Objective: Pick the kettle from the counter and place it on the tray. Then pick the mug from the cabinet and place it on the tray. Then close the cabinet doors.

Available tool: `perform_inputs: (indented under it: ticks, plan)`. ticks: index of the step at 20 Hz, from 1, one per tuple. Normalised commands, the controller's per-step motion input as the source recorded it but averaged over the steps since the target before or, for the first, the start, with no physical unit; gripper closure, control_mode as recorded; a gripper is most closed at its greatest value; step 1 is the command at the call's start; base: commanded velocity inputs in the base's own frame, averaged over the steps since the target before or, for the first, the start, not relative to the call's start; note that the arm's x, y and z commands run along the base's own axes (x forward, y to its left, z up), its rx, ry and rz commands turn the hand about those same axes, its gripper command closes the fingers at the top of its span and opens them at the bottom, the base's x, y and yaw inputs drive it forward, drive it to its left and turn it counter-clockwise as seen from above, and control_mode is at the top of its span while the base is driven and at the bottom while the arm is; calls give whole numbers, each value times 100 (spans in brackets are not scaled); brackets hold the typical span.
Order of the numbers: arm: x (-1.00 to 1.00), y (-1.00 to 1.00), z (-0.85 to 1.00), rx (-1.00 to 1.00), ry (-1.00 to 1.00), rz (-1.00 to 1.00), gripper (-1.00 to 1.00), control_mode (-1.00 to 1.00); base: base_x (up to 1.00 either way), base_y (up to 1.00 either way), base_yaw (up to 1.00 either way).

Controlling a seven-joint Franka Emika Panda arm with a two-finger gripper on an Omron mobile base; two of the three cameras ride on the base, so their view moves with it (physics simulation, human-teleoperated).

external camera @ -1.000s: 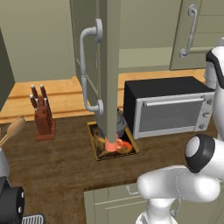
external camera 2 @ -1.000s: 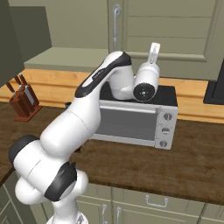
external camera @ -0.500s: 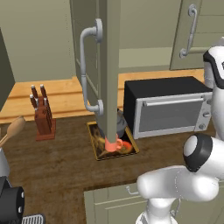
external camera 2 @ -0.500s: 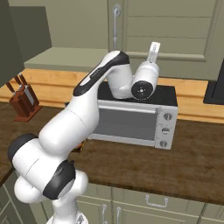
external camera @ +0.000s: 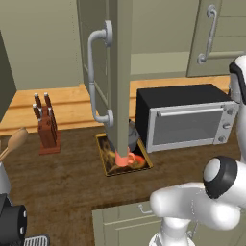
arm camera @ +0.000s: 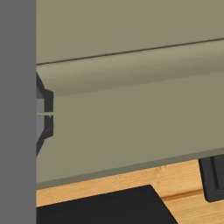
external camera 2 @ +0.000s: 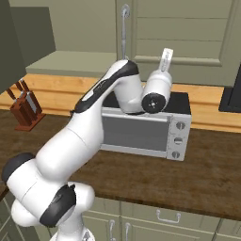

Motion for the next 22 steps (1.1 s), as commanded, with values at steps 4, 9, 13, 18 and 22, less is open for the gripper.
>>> perform_inputs:
  ticks: [4,9,13,18,22]
  plan:
    - [-77,0,1,0,0,0,100,-100,0,0,0]
    - [-99,18,32,-3,16,0,100,-100,0,0,0]
    - [-97,45,9,-10,16,0,100,-100,0,0,0]
    - [-83,93,0,-17,4,0,100,-100,0,0,0]
    - [-83,100,0,-18,0,0,100,-100,0,0,0]
